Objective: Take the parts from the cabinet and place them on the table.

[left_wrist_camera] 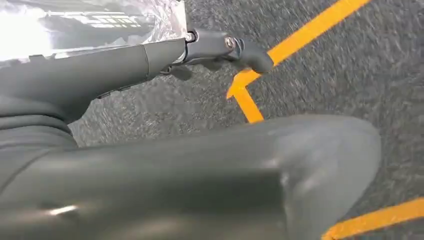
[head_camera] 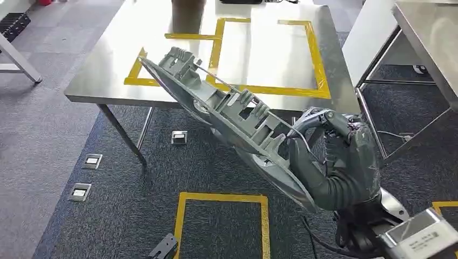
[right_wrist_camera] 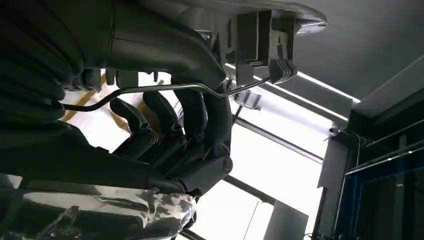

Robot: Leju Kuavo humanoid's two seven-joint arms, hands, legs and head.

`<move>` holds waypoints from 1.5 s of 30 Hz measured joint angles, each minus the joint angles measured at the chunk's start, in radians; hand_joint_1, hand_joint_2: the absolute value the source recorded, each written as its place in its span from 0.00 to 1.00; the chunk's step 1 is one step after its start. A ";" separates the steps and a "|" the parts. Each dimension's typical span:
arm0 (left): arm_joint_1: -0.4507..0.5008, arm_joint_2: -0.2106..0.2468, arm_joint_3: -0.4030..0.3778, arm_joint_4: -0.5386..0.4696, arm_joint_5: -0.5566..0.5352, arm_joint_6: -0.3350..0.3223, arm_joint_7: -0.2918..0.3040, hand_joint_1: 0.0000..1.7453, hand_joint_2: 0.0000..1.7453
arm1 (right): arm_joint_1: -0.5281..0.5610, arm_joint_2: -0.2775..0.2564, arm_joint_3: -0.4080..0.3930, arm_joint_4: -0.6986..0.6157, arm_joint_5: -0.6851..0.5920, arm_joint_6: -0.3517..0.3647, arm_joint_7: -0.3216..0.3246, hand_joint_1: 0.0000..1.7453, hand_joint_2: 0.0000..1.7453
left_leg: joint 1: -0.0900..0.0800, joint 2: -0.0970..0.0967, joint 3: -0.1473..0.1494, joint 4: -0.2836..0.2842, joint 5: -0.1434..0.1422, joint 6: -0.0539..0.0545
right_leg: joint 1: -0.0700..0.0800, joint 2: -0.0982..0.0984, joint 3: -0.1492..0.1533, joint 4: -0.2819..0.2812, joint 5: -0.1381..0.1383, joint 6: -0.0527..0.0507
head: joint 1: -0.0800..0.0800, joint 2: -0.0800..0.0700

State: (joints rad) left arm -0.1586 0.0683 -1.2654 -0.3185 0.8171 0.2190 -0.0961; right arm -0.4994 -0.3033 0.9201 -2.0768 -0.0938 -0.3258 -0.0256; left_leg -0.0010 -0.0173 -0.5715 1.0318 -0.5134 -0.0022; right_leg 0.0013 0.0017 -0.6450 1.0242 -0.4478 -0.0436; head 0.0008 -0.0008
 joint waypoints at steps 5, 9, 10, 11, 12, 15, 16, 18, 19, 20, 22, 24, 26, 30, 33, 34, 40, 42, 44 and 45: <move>0.004 0.002 0.000 0.001 0.000 0.000 0.002 0.00 1.00 | -0.003 0.002 0.002 0.007 -0.003 0.000 -0.002 1.00 1.00 | 0.011 0.002 -0.121 0.267 -0.116 -0.022 | -0.009 -0.003 0.027 -0.013 -0.006 -0.002 | -0.013 0.000; 0.004 0.005 0.000 0.001 0.000 0.000 0.003 0.00 1.00 | -0.004 0.003 0.005 0.011 -0.004 0.000 -0.002 1.00 1.00 | 0.029 0.007 -0.064 0.093 0.041 -0.047 | -0.024 0.000 0.043 0.003 -0.027 0.017 | -0.015 0.000; 0.004 0.005 0.000 0.001 0.000 0.000 0.003 0.00 1.00 | -0.006 0.005 0.005 0.011 -0.004 0.000 -0.002 1.00 1.00 | 0.032 0.007 -0.041 0.040 0.052 -0.054 | -0.024 0.000 0.045 0.008 -0.035 0.025 | -0.017 0.000; 0.004 0.004 0.000 0.001 0.000 0.000 0.003 0.00 1.00 | -0.010 0.005 0.005 0.011 -0.005 0.000 -0.003 1.00 1.00 | 0.023 0.006 -0.037 0.033 0.043 -0.051 | -0.019 0.003 0.044 0.015 -0.037 0.031 | -0.024 0.000; 0.000 0.005 0.000 0.001 0.000 0.000 0.004 0.00 1.00 | -0.015 0.006 0.005 0.011 -0.005 0.001 -0.004 1.00 1.00 | 0.025 0.006 -0.019 0.011 0.023 -0.031 | -0.018 0.004 0.036 0.017 -0.035 0.038 | -0.026 0.000; 0.003 0.005 0.000 0.001 0.000 -0.002 0.005 0.00 1.00 | -0.020 0.008 0.006 0.012 -0.005 0.001 -0.003 1.00 1.00 | 0.023 0.003 -0.025 0.010 0.030 -0.007 | -0.020 0.002 0.036 0.011 -0.031 0.052 | -0.019 0.000; 0.003 0.005 0.000 0.001 0.000 -0.002 0.004 0.00 1.00 | -0.020 0.008 0.006 0.012 -0.005 0.001 -0.003 1.00 1.00 | 0.027 0.003 -0.022 0.007 0.031 0.002 | -0.022 0.001 0.031 0.021 -0.044 0.056 | -0.018 0.000; 0.001 0.005 0.001 0.001 0.000 -0.001 0.003 0.00 1.00 | -0.027 0.008 0.006 0.012 -0.005 0.001 -0.003 1.00 1.00 | 0.025 0.003 -0.022 0.007 0.029 0.015 | -0.022 0.001 -0.025 0.135 -0.101 0.058 | -0.005 0.000; 0.001 0.005 0.001 0.001 0.000 -0.001 0.003 0.00 1.00 | -0.027 0.008 0.006 0.012 -0.005 0.001 -0.003 1.00 1.00 | 0.023 0.003 -0.022 0.007 0.028 0.018 | -0.022 0.001 -0.067 0.214 -0.131 0.058 | -0.002 0.000; 0.001 0.006 0.000 0.001 0.000 -0.002 0.003 0.00 1.00 | -0.027 0.008 0.006 0.013 -0.005 0.001 -0.003 1.00 1.00 | 0.019 0.003 -0.021 0.007 0.027 0.020 | -0.022 0.001 -0.108 0.286 -0.151 0.058 | 0.000 0.000; 0.003 0.005 0.000 0.001 0.000 -0.002 0.003 0.00 1.00 | -0.027 0.008 0.007 0.014 -0.005 0.002 -0.003 1.00 1.00 | 0.013 0.002 -0.017 0.008 0.023 0.025 | -0.020 0.001 -0.131 0.307 -0.123 0.050 | 0.001 0.000; 0.002 0.005 0.001 0.001 0.000 -0.002 0.003 0.00 1.00 | -0.030 0.008 0.008 0.014 -0.005 0.003 -0.003 1.00 1.00 | 0.005 -0.002 -0.007 0.008 0.017 0.027 | -0.010 0.001 -0.075 0.167 -0.026 0.029 | 0.003 0.000; 0.002 0.000 0.001 0.001 0.000 -0.002 0.002 0.00 1.00 | -0.034 0.008 0.008 0.014 -0.006 0.003 -0.003 1.00 1.00 | 0.003 -0.003 -0.004 0.006 0.011 0.024 | 0.003 0.000 -0.017 0.051 0.005 -0.002 | 0.000 0.000; 0.001 0.000 0.002 0.002 0.000 -0.003 0.003 0.00 1.00 | -0.041 0.010 0.008 0.015 -0.008 0.005 -0.006 1.00 1.00 | 0.007 0.000 -0.006 0.002 0.010 0.003 | 0.012 0.003 -0.007 0.014 0.000 -0.003 | 0.005 0.000; -0.002 0.000 0.003 0.002 -0.001 -0.002 0.003 0.00 1.00 | -0.045 0.014 0.009 0.017 -0.011 0.007 -0.008 1.00 1.00 | 0.008 0.002 -0.035 0.080 -0.047 -0.012 | -0.002 -0.003 0.023 -0.019 0.005 -0.002 | -0.004 0.000; -0.002 0.000 0.003 0.002 -0.001 -0.001 0.003 0.00 1.00 | -0.045 0.014 0.010 0.018 -0.013 0.007 -0.009 1.00 1.00 | 0.011 0.002 -0.066 0.150 -0.078 -0.017 | -0.003 -0.004 0.026 -0.017 0.003 -0.004 | -0.007 0.000; 0.000 0.006 0.003 0.003 -0.004 -0.002 0.007 0.00 1.00 | -0.045 0.016 0.017 0.024 -0.016 0.009 -0.010 1.00 1.00 | 0.027 0.007 -0.056 0.064 0.054 -0.041 | -0.015 0.000 0.036 0.009 -0.025 0.013 | -0.011 0.000; -0.001 0.005 0.003 0.003 -0.006 -0.003 0.008 0.00 1.00 | -0.048 0.018 0.017 0.024 -0.017 0.009 -0.013 1.00 1.00 | 0.020 0.005 -0.035 0.024 0.034 -0.035 | -0.008 0.003 0.030 0.022 -0.033 0.025 | -0.018 0.000; -0.001 0.005 0.003 0.003 -0.007 -0.003 0.010 0.00 1.00 | -0.048 0.018 0.017 0.025 -0.017 0.010 -0.015 1.00 1.00 | 0.019 0.004 -0.034 0.021 0.024 -0.011 | -0.008 0.003 0.024 0.020 -0.028 0.035 | -0.012 0.000; 0.000 0.005 0.004 0.003 -0.008 -0.003 0.010 0.00 1.00 | -0.048 0.018 0.018 0.026 -0.017 0.010 -0.015 1.00 1.00 | 0.016 0.003 -0.035 0.022 0.025 -0.004 | -0.009 0.001 0.025 0.016 -0.026 0.038 | -0.011 0.000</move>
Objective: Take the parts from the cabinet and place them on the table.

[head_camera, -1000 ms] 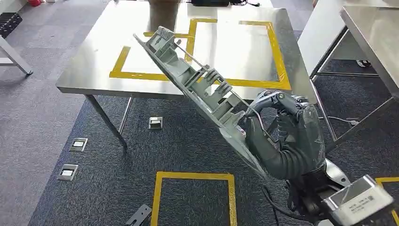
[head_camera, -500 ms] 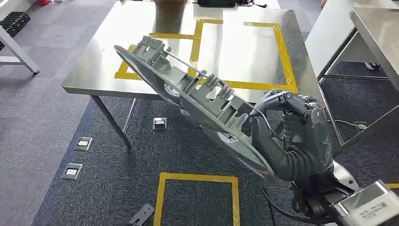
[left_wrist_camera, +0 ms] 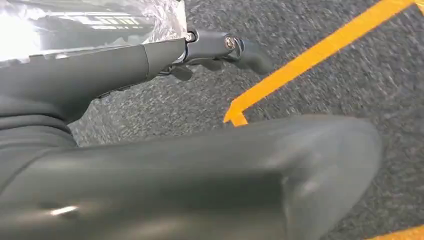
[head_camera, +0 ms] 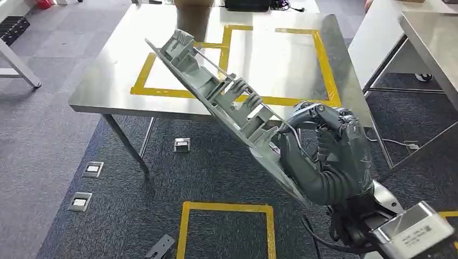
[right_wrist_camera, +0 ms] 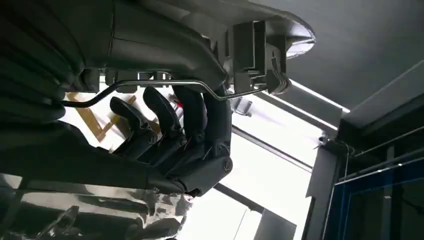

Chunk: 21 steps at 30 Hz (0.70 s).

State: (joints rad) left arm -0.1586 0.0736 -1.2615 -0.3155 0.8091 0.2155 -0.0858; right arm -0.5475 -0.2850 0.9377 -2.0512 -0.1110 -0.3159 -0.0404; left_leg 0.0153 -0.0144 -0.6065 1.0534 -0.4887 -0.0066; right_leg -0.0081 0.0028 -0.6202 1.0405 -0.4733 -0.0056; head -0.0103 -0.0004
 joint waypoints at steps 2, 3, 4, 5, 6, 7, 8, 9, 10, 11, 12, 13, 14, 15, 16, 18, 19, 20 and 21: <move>-0.001 0.001 0.000 0.000 -0.002 0.000 0.000 0.00 1.00 | -0.001 0.000 0.000 0.000 0.000 0.000 0.000 1.00 1.00 | 0.007 0.000 0.004 -0.007 0.004 0.015 | -0.002 -0.001 -0.006 0.016 -0.017 0.010 | 0.002 0.000; -0.002 0.001 0.000 0.000 -0.003 0.000 0.000 0.00 1.00 | -0.002 0.000 -0.001 0.000 0.000 0.000 0.000 1.00 1.00 | 0.007 0.000 0.004 -0.007 0.003 0.021 | -0.002 -0.001 -0.028 0.058 -0.041 0.012 | 0.008 0.000; -0.003 0.001 0.000 0.000 -0.003 0.000 0.000 0.00 1.00 | -0.002 0.000 -0.001 0.000 0.000 0.000 -0.001 1.00 1.00 | 0.007 0.000 0.004 -0.007 0.002 0.025 | -0.002 -0.001 -0.062 0.128 -0.074 0.014 | 0.011 0.000; -0.003 0.001 0.000 0.000 -0.004 0.000 0.000 0.00 1.00 | -0.001 0.000 -0.001 0.000 0.000 0.000 -0.001 1.00 1.00 | 0.005 0.000 0.004 -0.006 0.001 0.026 | -0.002 -0.001 -0.107 0.216 -0.107 0.015 | 0.013 0.000; -0.002 0.001 0.000 0.000 -0.005 -0.001 0.000 0.00 1.00 | -0.001 0.000 0.000 0.002 -0.003 0.000 -0.002 1.00 1.00 | 0.003 0.000 0.004 -0.006 0.000 0.028 | -0.002 -0.001 -0.147 0.285 -0.125 0.015 | 0.014 0.000; -0.002 0.001 0.000 0.000 -0.005 -0.001 0.000 0.00 1.00 | -0.001 0.000 0.000 0.004 -0.005 0.000 -0.002 1.00 1.00 | 0.001 0.000 0.006 -0.006 -0.001 0.030 | -0.002 -0.001 -0.164 0.307 -0.116 0.012 | 0.014 0.000; -0.002 0.001 0.000 0.000 -0.005 -0.001 0.000 0.00 1.00 | -0.001 0.000 0.001 0.005 -0.006 0.000 -0.002 1.00 1.00 | -0.001 -0.001 0.009 -0.006 -0.003 0.032 | -0.001 -0.001 -0.159 0.285 -0.089 0.008 | 0.015 0.000; -0.002 0.001 0.000 0.000 -0.005 -0.001 0.000 0.00 1.00 | -0.001 0.000 0.002 0.005 -0.006 0.000 -0.002 1.00 1.00 | -0.003 -0.003 0.013 -0.006 -0.005 0.033 | 0.002 0.000 -0.135 0.223 -0.042 -0.002 | 0.016 0.000; -0.002 0.001 0.001 0.000 -0.005 -0.001 0.000 0.00 1.00 | -0.001 0.000 0.003 0.005 -0.006 0.000 -0.002 1.00 1.00 | -0.006 -0.004 0.018 -0.006 -0.008 0.032 | 0.005 0.000 -0.100 0.144 0.004 -0.012 | 0.016 0.000; -0.002 0.001 0.001 0.000 -0.005 -0.001 0.000 0.00 1.00 | -0.002 0.000 0.003 0.005 -0.007 0.000 -0.002 1.00 1.00 | -0.007 -0.005 0.024 -0.006 -0.013 0.031 | 0.011 0.001 -0.059 0.052 0.047 -0.025 | 0.016 0.000; -0.002 -0.002 0.001 0.000 -0.005 -0.001 0.000 0.00 1.00 | -0.001 0.000 0.003 0.005 -0.007 0.000 -0.003 1.00 1.00 | -0.009 -0.004 0.023 -0.011 -0.014 0.027 | 0.015 -0.001 -0.041 0.034 0.024 -0.033 | 0.014 0.000; -0.002 -0.001 0.001 0.000 -0.005 0.000 0.000 0.00 1.00 | -0.003 0.000 0.003 0.005 -0.008 0.000 -0.003 1.00 1.00 | -0.009 -0.005 0.023 -0.008 -0.016 0.024 | 0.018 0.000 -0.036 0.011 0.030 -0.032 | 0.014 0.000; -0.002 -0.001 0.001 0.000 -0.005 0.000 0.000 0.00 1.00 | -0.004 0.000 0.005 0.005 -0.008 0.000 -0.004 1.00 1.00 | -0.007 -0.003 0.021 -0.010 -0.015 0.017 | 0.021 0.000 -0.033 0.007 0.022 -0.033 | 0.016 0.000; -0.002 -0.001 0.001 0.000 -0.005 -0.001 0.000 0.00 1.00 | -0.004 0.000 0.005 0.005 -0.008 0.000 -0.005 1.00 1.00 | -0.004 -0.003 0.023 -0.015 -0.015 0.010 | 0.022 0.002 -0.033 0.006 0.021 -0.035 | 0.018 0.000; -0.002 -0.001 0.001 0.000 -0.005 0.000 0.000 0.00 1.00 | -0.004 0.000 0.005 0.005 -0.008 -0.001 -0.005 1.00 1.00 | -0.005 -0.003 0.027 -0.020 -0.015 0.005 | 0.022 0.002 -0.030 -0.002 0.022 -0.036 | 0.018 0.000; -0.002 0.000 0.002 0.000 -0.005 0.000 -0.002 0.00 1.00 | -0.002 0.001 0.006 0.005 -0.009 -0.001 -0.005 1.00 1.00 | -0.007 0.000 0.023 -0.003 -0.034 -0.004 | 0.010 -0.001 -0.009 -0.028 0.028 -0.038 | 0.015 -0.001; -0.002 0.000 0.002 0.000 -0.005 0.000 -0.002 0.00 1.00 | -0.002 0.002 0.006 0.006 -0.009 -0.001 -0.005 1.00 1.00 | -0.006 0.000 -0.001 0.062 -0.074 -0.007 | 0.009 -0.004 -0.002 -0.031 0.027 -0.043 | 0.009 0.000; -0.002 0.000 0.002 0.001 -0.005 0.001 -0.002 0.00 1.00 | -0.002 0.002 0.007 0.006 -0.010 -0.001 -0.006 1.00 1.00 | -0.004 0.000 -0.033 0.135 -0.107 -0.010 | 0.009 -0.004 0.000 -0.030 0.025 -0.046 | 0.005 0.000; 0.000 0.002 0.002 0.001 -0.004 0.001 -0.002 0.00 1.00 | -0.001 0.002 0.007 0.006 -0.010 -0.002 -0.006 1.00 1.00 | -0.003 0.000 -0.070 0.209 -0.133 -0.014 | 0.009 -0.004 0.002 -0.029 0.023 -0.048 | 0.005 0.000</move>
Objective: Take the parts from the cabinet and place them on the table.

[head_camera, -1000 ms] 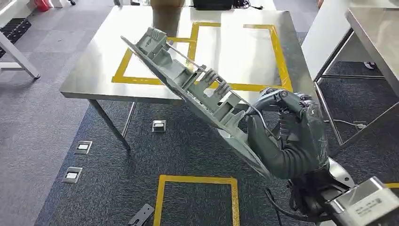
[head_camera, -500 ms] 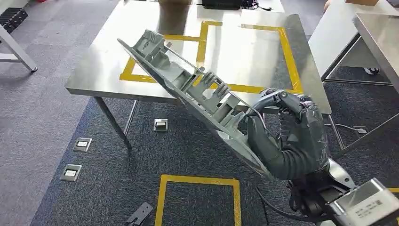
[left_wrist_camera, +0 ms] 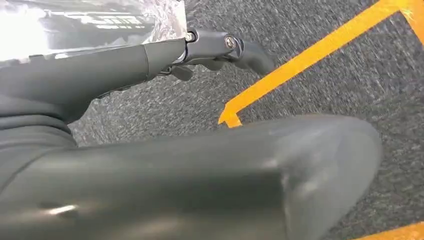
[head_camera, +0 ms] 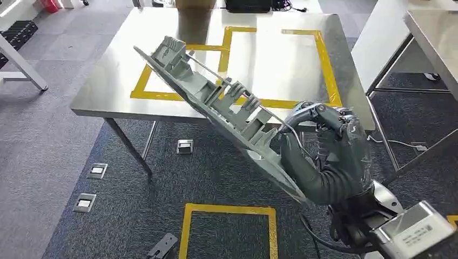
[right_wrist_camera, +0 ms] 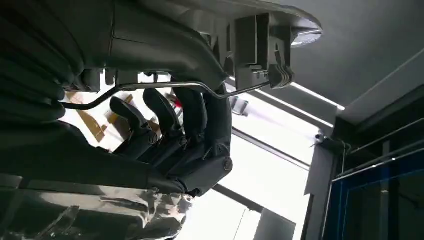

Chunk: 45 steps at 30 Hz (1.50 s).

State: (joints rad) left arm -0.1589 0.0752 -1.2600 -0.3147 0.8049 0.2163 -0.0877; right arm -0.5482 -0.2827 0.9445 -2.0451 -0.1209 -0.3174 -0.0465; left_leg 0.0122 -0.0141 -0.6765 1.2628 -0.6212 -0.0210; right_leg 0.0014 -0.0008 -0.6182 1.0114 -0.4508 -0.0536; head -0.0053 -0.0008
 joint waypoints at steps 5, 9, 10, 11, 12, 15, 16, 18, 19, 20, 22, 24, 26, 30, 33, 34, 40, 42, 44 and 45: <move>0.002 0.003 0.001 0.000 0.000 0.000 0.000 0.00 1.00 | 0.004 0.000 0.000 0.000 -0.002 0.000 0.000 1.00 1.00 | 0.008 0.004 0.047 -0.158 0.155 -0.010 | -0.004 0.005 0.017 0.015 -0.023 0.012 | -0.006 0.000; 0.000 0.002 0.001 0.000 0.001 0.000 0.000 0.00 1.00 | 0.004 0.001 0.000 0.000 -0.004 -0.002 -0.003 1.00 1.00 | 0.000 0.001 0.079 -0.218 0.132 0.014 | 0.001 0.007 0.007 0.024 -0.027 0.031 | -0.008 0.000; 0.003 0.002 0.002 0.000 0.000 0.000 0.000 0.00 1.00 | 0.004 0.001 0.000 0.000 -0.005 -0.002 -0.003 1.00 1.00 | -0.001 0.000 0.078 -0.219 0.134 0.019 | 0.001 0.006 0.008 0.021 -0.025 0.035 | -0.008 0.000; 0.004 0.000 0.002 0.000 0.001 0.000 0.000 0.00 1.00 | 0.004 0.001 0.000 0.000 -0.005 -0.002 -0.003 1.00 1.00 | 0.007 0.001 0.080 -0.227 0.137 0.028 | 0.002 0.006 0.006 0.024 -0.032 0.042 | -0.008 0.000; 0.003 0.002 0.002 0.000 0.001 0.000 -0.001 0.00 1.00 | 0.003 0.000 0.000 0.000 -0.005 -0.002 -0.003 1.00 1.00 | 0.008 0.001 0.083 -0.228 0.138 0.033 | 0.001 0.006 -0.001 0.041 -0.044 0.048 | -0.004 0.000; 0.000 0.002 0.005 0.000 0.001 0.001 -0.001 0.00 1.00 | 0.004 0.000 0.000 0.000 -0.005 -0.003 -0.003 1.00 1.00 | 0.007 0.001 0.083 -0.228 0.135 0.043 | -0.007 0.005 -0.110 0.252 -0.137 0.059 | 0.007 0.000; 0.001 0.002 0.008 0.000 0.001 0.000 -0.001 0.00 1.00 | 0.004 0.000 0.000 0.000 -0.005 -0.003 -0.003 1.00 1.00 | 0.006 0.001 0.083 -0.228 0.134 0.044 | -0.007 0.005 -0.147 0.316 -0.152 0.060 | 0.007 0.000; 0.002 0.002 0.012 0.000 0.001 0.000 -0.001 0.00 1.00 | 0.005 0.000 0.000 0.001 -0.005 -0.002 -0.003 1.00 1.00 | 0.006 0.000 0.088 -0.228 0.131 0.045 | -0.007 0.005 -0.157 0.308 -0.108 0.058 | 0.008 0.000; 0.002 0.001 0.014 0.000 0.001 0.000 -0.001 0.00 1.00 | 0.005 0.000 0.000 0.001 -0.005 -0.003 -0.003 1.00 1.00 | 0.005 -0.002 0.092 -0.228 0.129 0.045 | -0.007 0.005 -0.130 0.242 -0.062 0.052 | 0.010 0.000; 0.001 0.001 0.016 0.000 0.001 0.000 -0.001 0.00 1.00 | 0.004 0.000 0.000 0.001 -0.005 -0.003 -0.003 1.00 1.00 | 0.004 -0.004 0.098 -0.228 0.125 0.042 | -0.006 0.005 -0.087 0.147 -0.009 0.044 | 0.011 0.000; 0.001 0.000 0.018 0.000 0.002 -0.001 -0.001 0.00 1.00 | 0.002 0.000 0.000 0.001 -0.005 -0.003 -0.004 1.00 1.00 | -0.002 -0.004 0.098 -0.228 0.118 0.035 | 0.003 0.004 -0.036 0.049 0.009 0.031 | 0.010 0.000; 0.000 -0.001 0.019 0.000 0.002 -0.001 -0.001 0.00 1.00 | 0.001 0.000 0.000 0.001 -0.006 -0.002 -0.005 1.00 1.00 | 0.003 -0.003 0.095 -0.228 0.119 0.023 | 0.007 0.006 -0.034 0.029 0.002 0.028 | 0.010 0.000; 0.000 -0.001 0.019 0.000 0.002 -0.002 -0.001 0.00 1.00 | 0.001 0.000 0.000 0.001 -0.007 -0.002 -0.005 1.00 1.00 | 0.004 -0.003 0.100 -0.234 0.117 0.011 | 0.007 0.007 -0.031 0.022 0.001 0.021 | 0.011 0.000; -0.001 -0.001 0.019 0.000 0.002 -0.001 -0.001 0.00 1.00 | 0.001 0.000 0.000 0.004 -0.008 -0.001 -0.008 1.00 1.00 | 0.006 0.001 0.026 -0.052 0.016 -0.002 | -0.003 0.002 -0.004 0.001 0.000 0.004 | -0.003 0.000; 0.004 0.002 0.019 0.001 0.002 0.000 -0.001 0.00 1.00 | 0.004 0.000 0.000 0.009 -0.008 -0.001 -0.008 1.00 1.00 | 0.006 0.002 -0.030 0.041 0.018 -0.011 | -0.003 0.004 0.002 0.005 -0.007 0.003 | -0.005 0.000; 0.003 0.002 0.019 0.001 0.002 0.000 -0.001 0.00 1.00 | 0.004 0.000 0.000 0.010 -0.009 0.000 -0.008 1.00 1.00 | 0.007 0.002 -0.011 -0.014 0.065 -0.011 | -0.004 0.005 0.006 0.009 -0.012 0.004 | -0.007 0.000; 0.004 0.002 0.019 0.001 0.002 0.000 0.002 0.00 1.00 | 0.005 0.000 0.000 0.011 -0.011 0.000 -0.011 1.00 1.00 | 0.001 0.001 0.073 -0.220 0.134 0.014 | 0.001 0.007 -0.002 0.023 -0.022 0.032 | -0.009 0.000; 0.005 0.000 0.019 0.001 0.002 0.000 0.002 0.00 1.00 | 0.005 0.000 0.000 0.011 -0.011 0.000 -0.011 1.00 1.00 | 0.012 0.001 0.078 -0.231 0.139 0.026 | 0.001 0.007 -0.004 0.026 -0.034 0.043 | -0.010 0.000; 0.004 0.001 0.019 0.001 0.002 0.000 0.001 0.00 1.00 | 0.004 0.000 0.000 0.011 -0.011 0.000 -0.011 1.00 1.00 | 0.011 0.001 0.079 -0.231 0.139 0.029 | 0.002 0.006 -0.011 0.047 -0.047 0.049 | -0.006 0.000; 0.003 0.002 0.020 0.002 0.002 0.000 0.001 0.00 1.00 | 0.003 0.000 -0.001 0.011 -0.011 0.000 -0.011 1.00 1.00 | 0.012 0.001 0.079 -0.231 0.138 0.035 | -0.002 0.006 -0.040 0.106 -0.075 0.054 | 0.004 0.000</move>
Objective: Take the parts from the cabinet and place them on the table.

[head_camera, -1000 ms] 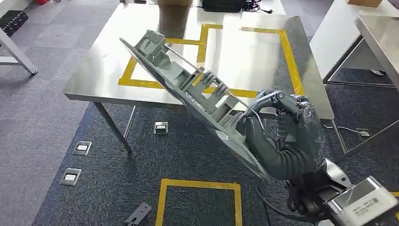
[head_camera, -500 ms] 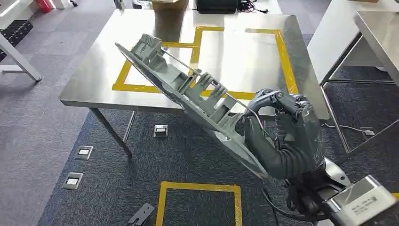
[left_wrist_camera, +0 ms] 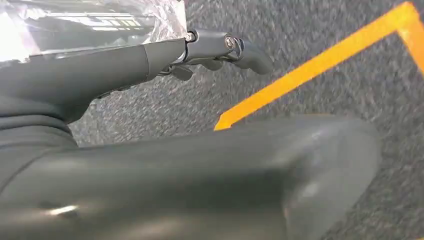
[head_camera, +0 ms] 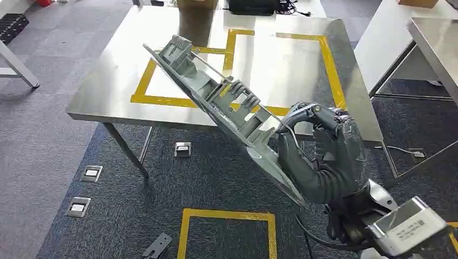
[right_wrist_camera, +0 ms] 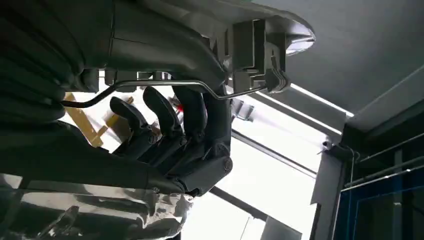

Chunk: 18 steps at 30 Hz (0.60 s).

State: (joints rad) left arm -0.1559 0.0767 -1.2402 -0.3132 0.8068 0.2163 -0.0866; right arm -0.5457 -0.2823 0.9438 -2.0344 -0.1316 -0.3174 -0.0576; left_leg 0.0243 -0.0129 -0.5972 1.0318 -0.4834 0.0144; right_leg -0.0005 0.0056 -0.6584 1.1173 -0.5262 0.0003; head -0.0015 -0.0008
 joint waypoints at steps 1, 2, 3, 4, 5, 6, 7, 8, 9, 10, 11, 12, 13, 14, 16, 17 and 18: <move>0.000 0.000 0.000 0.000 0.000 0.000 0.000 0.00 1.00 | 0.002 0.000 0.000 0.000 0.000 0.000 0.000 1.00 1.00 | -0.001 0.000 0.000 0.000 -0.001 0.002 | -0.004 0.000 -0.048 0.092 -0.038 0.005 | 0.003 0.000; 0.000 0.000 0.000 0.000 0.000 0.000 0.000 0.00 1.00 | 0.003 0.000 0.000 0.001 0.000 0.000 0.000 1.00 1.00 | -0.001 0.000 0.001 0.000 -0.002 0.003 | -0.006 0.000 -0.089 0.167 -0.062 0.008 | 0.003 0.000; 0.001 0.000 0.000 0.000 0.000 0.000 0.000 0.00 1.00 | 0.003 0.000 0.000 0.002 0.000 0.000 0.000 1.00 1.00 | -0.002 0.000 0.002 0.001 -0.003 0.004 | -0.007 -0.001 -0.118 0.214 -0.069 0.009 | 0.004 0.000; 0.002 0.000 0.000 0.000 0.000 0.000 0.000 0.00 1.00 | 0.004 0.000 0.001 0.004 0.000 0.000 0.000 1.00 1.00 | -0.002 0.000 0.004 0.001 -0.005 0.005 | -0.007 -0.001 -0.128 0.220 -0.053 0.009 | 0.005 0.000; 0.002 0.000 0.000 0.000 0.000 -0.001 0.000 0.00 1.00 | 0.004 0.000 0.001 0.005 0.000 0.000 0.000 1.00 1.00 | -0.002 -0.001 0.008 0.001 -0.008 0.004 | -0.007 -0.001 -0.115 0.180 -0.016 0.007 | 0.005 0.000; 0.001 0.000 0.000 0.000 0.000 -0.001 0.000 0.00 1.00 | 0.004 0.000 0.001 0.005 0.000 0.000 0.000 1.00 1.00 | -0.002 -0.003 0.013 0.001 -0.012 0.002 | -0.006 -0.001 -0.081 0.102 0.034 0.002 | 0.007 0.000; 0.001 -0.001 0.000 0.000 0.000 -0.001 0.000 0.00 1.00 | 0.004 0.000 0.001 0.005 0.000 0.000 0.000 1.00 1.00 | -0.003 -0.004 0.020 0.001 -0.016 -0.001 | -0.006 -0.001 -0.042 0.019 0.079 -0.003 | 0.008 0.000; 0.001 -0.002 0.000 0.000 -0.001 -0.001 0.000 0.00 1.00 | 0.003 0.000 0.000 0.005 0.000 0.000 0.000 1.00 1.00 | -0.002 -0.005 0.024 0.000 -0.020 -0.006 | -0.003 0.000 -0.006 -0.057 0.096 -0.012 | 0.009 0.000; -0.001 -0.002 0.000 0.000 -0.002 -0.002 -0.001 0.00 1.00 | 0.001 0.000 0.000 0.005 -0.001 0.000 -0.001 1.00 1.00 | -0.008 -0.005 0.020 0.002 -0.022 -0.011 | 0.003 -0.001 0.001 -0.069 0.087 -0.013 | 0.008 0.000; -0.001 -0.002 0.001 0.000 -0.001 -0.002 -0.001 0.00 1.00 | 0.000 0.000 0.000 0.005 -0.002 0.000 -0.002 1.00 1.00 | -0.006 -0.005 0.018 0.002 -0.022 -0.016 | 0.003 -0.001 0.006 -0.079 0.079 -0.018 | 0.010 0.000; 0.000 -0.002 0.001 0.000 -0.002 -0.002 -0.001 0.00 1.00 | 0.001 0.000 0.000 0.005 -0.003 0.000 -0.002 1.00 1.00 | -0.005 -0.004 0.019 0.000 -0.023 -0.022 | 0.005 0.001 0.004 -0.077 0.078 -0.020 | 0.009 0.000; 0.000 -0.002 0.000 0.000 -0.002 -0.003 0.000 0.00 1.00 | 0.001 0.000 0.000 0.005 -0.003 0.001 -0.001 1.00 1.00 | -0.004 -0.003 0.023 -0.005 -0.022 -0.028 | 0.006 0.002 0.004 -0.077 0.076 -0.026 | 0.008 0.000; -0.002 -0.002 0.001 0.000 -0.002 -0.003 0.000 0.00 1.00 | 0.001 0.000 0.000 0.005 -0.004 0.001 -0.001 1.00 1.00 | -0.006 -0.004 0.027 -0.006 -0.029 -0.036 | 0.000 0.001 0.013 -0.089 0.080 -0.033 | 0.009 0.000; -0.002 -0.001 0.001 0.000 -0.003 -0.002 0.000 0.00 1.00 | 0.002 0.000 0.000 0.006 -0.005 0.002 -0.001 1.00 1.00 | -0.005 0.000 0.020 0.009 -0.042 -0.039 | -0.003 -0.001 0.021 -0.098 0.081 -0.037 | 0.007 0.000; -0.002 -0.002 0.000 0.000 -0.003 -0.003 -0.001 0.00 1.00 | 0.001 0.000 0.000 0.006 -0.006 0.002 -0.002 1.00 1.00 | -0.005 0.001 -0.027 0.127 -0.104 -0.042 | -0.005 -0.004 0.030 -0.101 0.077 -0.048 | -0.001 0.000; -0.001 -0.002 0.000 0.000 -0.003 -0.003 0.000 0.00 1.00 | 0.001 0.000 0.000 0.006 -0.007 0.002 -0.002 1.00 1.00 | -0.005 0.001 -0.069 0.214 -0.136 -0.043 | -0.004 -0.004 0.032 -0.100 0.074 -0.051 | -0.004 0.000; 0.001 -0.001 0.000 0.000 -0.004 -0.003 0.001 0.00 1.00 | 0.002 0.000 0.001 0.006 -0.008 0.002 -0.002 1.00 1.00 | -0.005 0.001 -0.100 0.273 -0.152 -0.045 | -0.003 -0.003 0.034 -0.100 0.072 -0.052 | -0.006 0.000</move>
State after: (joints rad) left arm -0.1554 0.0755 -1.2398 -0.3128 0.8030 0.2136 -0.0858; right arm -0.5442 -0.2823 0.9445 -2.0279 -0.1392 -0.3151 -0.0591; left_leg 0.0195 -0.0119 -0.6975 1.3047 -0.6354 -0.0310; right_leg -0.0037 0.0023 -0.6244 1.0177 -0.4538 -0.0518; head -0.0072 -0.0008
